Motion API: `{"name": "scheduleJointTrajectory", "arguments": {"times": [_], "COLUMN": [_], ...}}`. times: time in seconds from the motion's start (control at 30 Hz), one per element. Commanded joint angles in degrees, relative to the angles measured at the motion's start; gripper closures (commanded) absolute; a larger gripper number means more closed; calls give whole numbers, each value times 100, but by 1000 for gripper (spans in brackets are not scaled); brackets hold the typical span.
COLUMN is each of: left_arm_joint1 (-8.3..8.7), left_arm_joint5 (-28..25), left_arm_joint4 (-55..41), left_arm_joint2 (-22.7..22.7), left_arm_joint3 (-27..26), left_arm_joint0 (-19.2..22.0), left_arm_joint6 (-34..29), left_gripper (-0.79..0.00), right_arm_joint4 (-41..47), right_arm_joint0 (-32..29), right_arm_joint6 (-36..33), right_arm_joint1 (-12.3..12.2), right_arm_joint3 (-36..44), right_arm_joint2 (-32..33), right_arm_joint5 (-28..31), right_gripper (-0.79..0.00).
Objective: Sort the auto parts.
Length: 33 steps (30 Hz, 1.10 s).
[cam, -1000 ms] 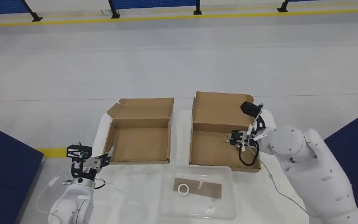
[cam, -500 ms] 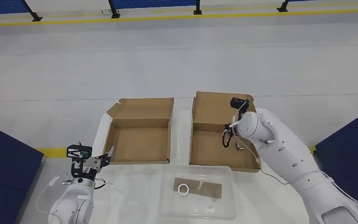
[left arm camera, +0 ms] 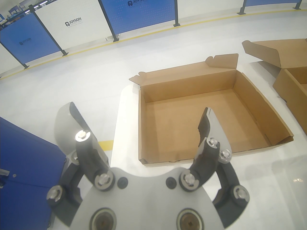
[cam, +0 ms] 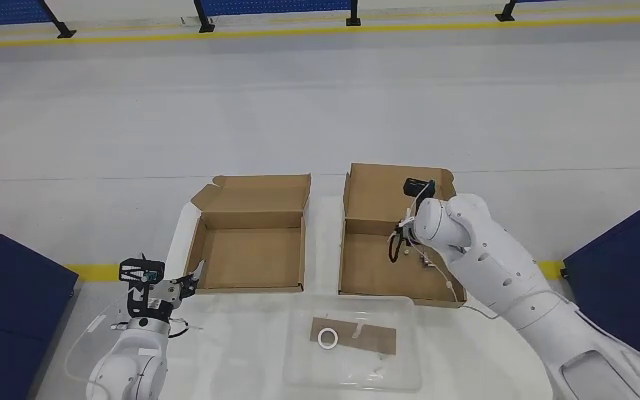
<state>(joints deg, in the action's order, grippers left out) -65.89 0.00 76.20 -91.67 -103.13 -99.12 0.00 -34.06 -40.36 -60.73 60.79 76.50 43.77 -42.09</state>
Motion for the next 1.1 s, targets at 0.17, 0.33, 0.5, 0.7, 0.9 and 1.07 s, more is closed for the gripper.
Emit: {"name": "scheduleJointTrajectory", "arguments": {"times": [0.17,0.33,0.5,0.7,0.9,1.07], "left_arm_joint1": [0,0,0,0,0,0], "left_arm_joint5": [0,0,0,0,0,0], "left_arm_joint4": [0,0,0,0,0,0], "left_arm_joint2": [0,0,0,0,0,0], "left_arm_joint3": [0,0,0,0,0,0], "left_arm_joint0": [0,0,0,0,0,0], "left_arm_joint6": [0,0,0,0,0,0], "left_gripper": [-785,-785,-785,-785,-785,-785], "right_arm_joint4": [-60,80,331,608,807,897], "right_arm_joint0": [111,268,412,531,631,719], "right_arm_joint6": [131,217,364,596,762,838], "right_arm_joint1": [226,456,691,934,1137,1277], "right_arm_joint3": [-395,-917,-1473,-2039,-2546,-2865], "right_arm_joint2": [-398,-664,-829,-922,-979,-1009], "right_arm_joint5": [-42,-37,27,113,232,315], "right_gripper": [0,0,0,0,0,0]}}
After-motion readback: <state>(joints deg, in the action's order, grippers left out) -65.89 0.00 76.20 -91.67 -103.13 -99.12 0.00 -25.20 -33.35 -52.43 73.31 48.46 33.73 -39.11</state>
